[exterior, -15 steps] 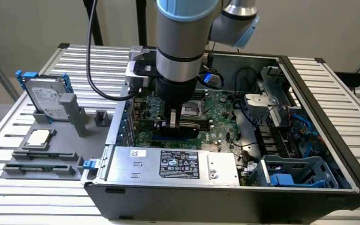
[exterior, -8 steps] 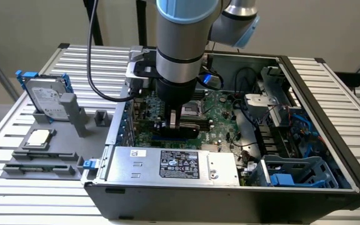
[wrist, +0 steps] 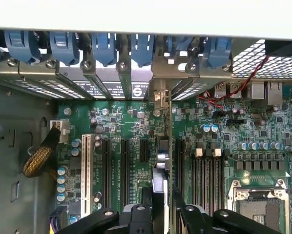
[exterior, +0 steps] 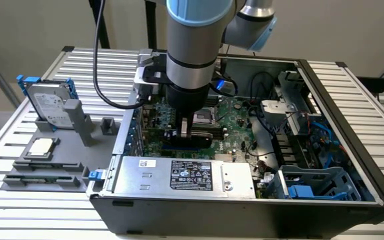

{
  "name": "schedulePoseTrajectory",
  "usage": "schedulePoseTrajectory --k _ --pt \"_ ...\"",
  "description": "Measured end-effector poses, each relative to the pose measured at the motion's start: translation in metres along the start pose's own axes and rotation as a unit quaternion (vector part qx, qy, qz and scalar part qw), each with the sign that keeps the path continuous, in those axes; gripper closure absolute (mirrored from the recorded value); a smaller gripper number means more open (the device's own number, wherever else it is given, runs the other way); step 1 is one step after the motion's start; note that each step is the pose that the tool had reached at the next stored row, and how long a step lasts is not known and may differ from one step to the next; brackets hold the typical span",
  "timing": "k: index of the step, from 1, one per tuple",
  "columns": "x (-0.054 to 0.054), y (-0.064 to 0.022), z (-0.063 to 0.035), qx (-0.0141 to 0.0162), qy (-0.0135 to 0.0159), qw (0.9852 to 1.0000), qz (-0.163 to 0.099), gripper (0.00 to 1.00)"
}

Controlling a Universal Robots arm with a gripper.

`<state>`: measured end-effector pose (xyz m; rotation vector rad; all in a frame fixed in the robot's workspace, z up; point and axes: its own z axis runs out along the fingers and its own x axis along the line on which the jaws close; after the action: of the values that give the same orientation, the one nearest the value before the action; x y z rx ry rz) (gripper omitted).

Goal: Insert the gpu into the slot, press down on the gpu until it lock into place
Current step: 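Insert the gpu into the slot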

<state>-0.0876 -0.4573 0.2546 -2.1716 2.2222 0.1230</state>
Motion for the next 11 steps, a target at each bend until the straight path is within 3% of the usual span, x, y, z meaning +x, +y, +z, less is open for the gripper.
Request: schedulePoseTrajectory --k 11 --pt "0.0004 0.0 0.0043 -0.0007 0.0029 1.0 0.0 0.74"
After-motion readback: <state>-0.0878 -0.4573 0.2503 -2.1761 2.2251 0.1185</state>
